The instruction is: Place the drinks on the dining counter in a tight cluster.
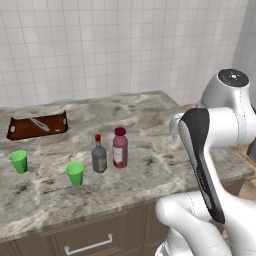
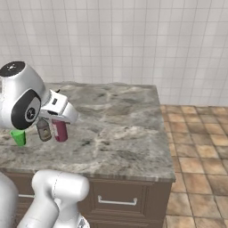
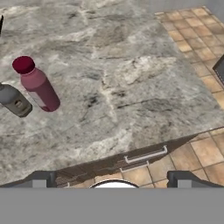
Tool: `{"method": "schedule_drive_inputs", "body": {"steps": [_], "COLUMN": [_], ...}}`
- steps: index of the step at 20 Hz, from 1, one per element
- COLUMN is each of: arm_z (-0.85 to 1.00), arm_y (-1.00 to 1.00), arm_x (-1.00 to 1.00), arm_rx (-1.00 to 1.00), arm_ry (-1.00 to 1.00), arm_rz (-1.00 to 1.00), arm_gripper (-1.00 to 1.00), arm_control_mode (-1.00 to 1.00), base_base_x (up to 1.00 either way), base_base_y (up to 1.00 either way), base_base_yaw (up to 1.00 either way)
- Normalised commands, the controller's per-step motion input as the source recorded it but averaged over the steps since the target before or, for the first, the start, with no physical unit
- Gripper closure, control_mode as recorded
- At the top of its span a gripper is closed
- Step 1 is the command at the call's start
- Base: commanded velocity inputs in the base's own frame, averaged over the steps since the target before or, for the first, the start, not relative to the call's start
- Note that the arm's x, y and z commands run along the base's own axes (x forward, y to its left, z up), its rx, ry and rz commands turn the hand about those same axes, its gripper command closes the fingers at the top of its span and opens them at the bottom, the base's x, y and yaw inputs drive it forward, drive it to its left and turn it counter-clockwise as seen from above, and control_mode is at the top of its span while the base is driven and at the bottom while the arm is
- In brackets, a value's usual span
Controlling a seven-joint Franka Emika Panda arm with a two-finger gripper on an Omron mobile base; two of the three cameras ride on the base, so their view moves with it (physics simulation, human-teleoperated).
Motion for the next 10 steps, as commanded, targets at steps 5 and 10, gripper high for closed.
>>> {"method": "schedule_drive_inputs", "body": {"steps": [5, 10], "arm_z": [0.00, 0.00], "arm_y": [-0.01, 0.00], "arm_x": [-0.05, 0.00], "arm_rx": [0.00, 0.00], "arm_ry": [0.00, 0.00], "arm_rz": [0.00, 0.00], "arm_gripper": [-1.00, -1.00], "arm_control_mode": [1.00, 1.00], "base_base_x": [-0.26, -0.95], "base_base_y": [-0.12, -0.43], "base_base_yaw": [-0.05, -0.21]}}
